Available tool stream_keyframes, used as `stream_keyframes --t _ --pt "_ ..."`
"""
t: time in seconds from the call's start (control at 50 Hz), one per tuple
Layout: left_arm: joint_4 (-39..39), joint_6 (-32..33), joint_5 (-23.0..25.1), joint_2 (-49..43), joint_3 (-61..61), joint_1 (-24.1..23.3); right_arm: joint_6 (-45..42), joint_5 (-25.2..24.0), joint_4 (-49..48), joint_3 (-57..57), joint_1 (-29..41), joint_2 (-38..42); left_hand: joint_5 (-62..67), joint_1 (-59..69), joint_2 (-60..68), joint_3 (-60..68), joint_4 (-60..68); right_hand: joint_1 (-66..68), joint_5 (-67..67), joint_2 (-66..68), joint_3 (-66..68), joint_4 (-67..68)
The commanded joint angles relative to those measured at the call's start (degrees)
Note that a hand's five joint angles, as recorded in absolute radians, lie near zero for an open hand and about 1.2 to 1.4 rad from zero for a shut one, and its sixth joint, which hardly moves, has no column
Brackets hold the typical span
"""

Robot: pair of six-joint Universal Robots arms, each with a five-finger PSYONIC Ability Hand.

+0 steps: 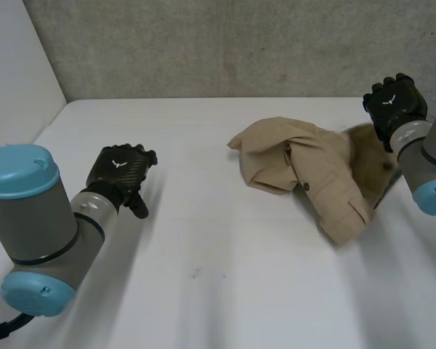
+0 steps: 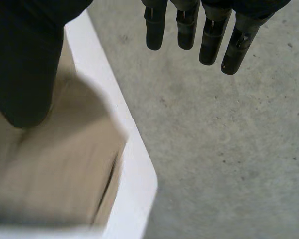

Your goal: Fold the shorts.

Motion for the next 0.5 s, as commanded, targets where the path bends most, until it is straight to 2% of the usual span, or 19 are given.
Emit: stream_keyframes --t 0.02,0.1,0.18,0.26,0.32,0.42,0.48,0.5 --pt "0.01 0.00 0.04 0.00 -0.18 0.06 21.40 0.77 3.32 7.56 2.32 -9.52 0.74 -2.04 -0.21 -0.91 0.20 -1.66 -3.61 -2.56 -2.32 -3.27" --pt "0.01 0.00 0.04 0.00 -0.27 0.06 33.42 0.25 14.02 10.73 1.97 -13.66 0.74 -2.04 -0.21 -0.91 0.20 -1.66 -3.61 -2.56 -2.32 -3.27" --pt "0.01 0.00 -0.05 0.00 -0.27 0.06 43.70 -1.33 21.76 13.09 1.97 -14.11 0.74 -2.04 -0.21 -0.91 0.20 -1.66 -3.61 -2.56 -2.32 -3.27" --pt "0.01 0.00 -0.05 0.00 -0.27 -0.03 51.28 -3.18 25.74 17.04 2.15 -14.11 0.74 -2.04 -0.21 -0.91 0.20 -1.66 -3.61 -2.56 -2.32 -3.27" --pt "0.01 0.00 -0.05 0.00 -0.36 -0.03 53.50 -3.19 25.05 20.13 2.15 -14.11 0.74 -2.04 -0.21 -0.91 0.20 -1.66 -3.61 -2.56 -2.32 -3.27" --pt "0.10 0.00 -0.05 0.00 -0.62 -0.03 54.56 -3.01 17.07 24.35 2.14 -13.06 0.57 -2.21 -0.38 -1.08 0.04 -0.61 -2.55 -1.50 -1.26 -2.22" --pt "0.10 0.00 -0.05 0.00 -0.62 -0.20 54.56 -2.40 13.63 24.53 2.58 -11.30 0.40 -2.38 -0.55 -1.24 -0.13 20.03 18.08 19.13 19.37 18.42" --pt "0.10 0.00 -0.05 0.00 -0.62 -0.20 54.56 -1.70 11.79 24.53 2.67 -10.69 0.23 -2.55 -0.72 -1.41 -0.30 49.27 47.32 48.37 48.61 47.65"
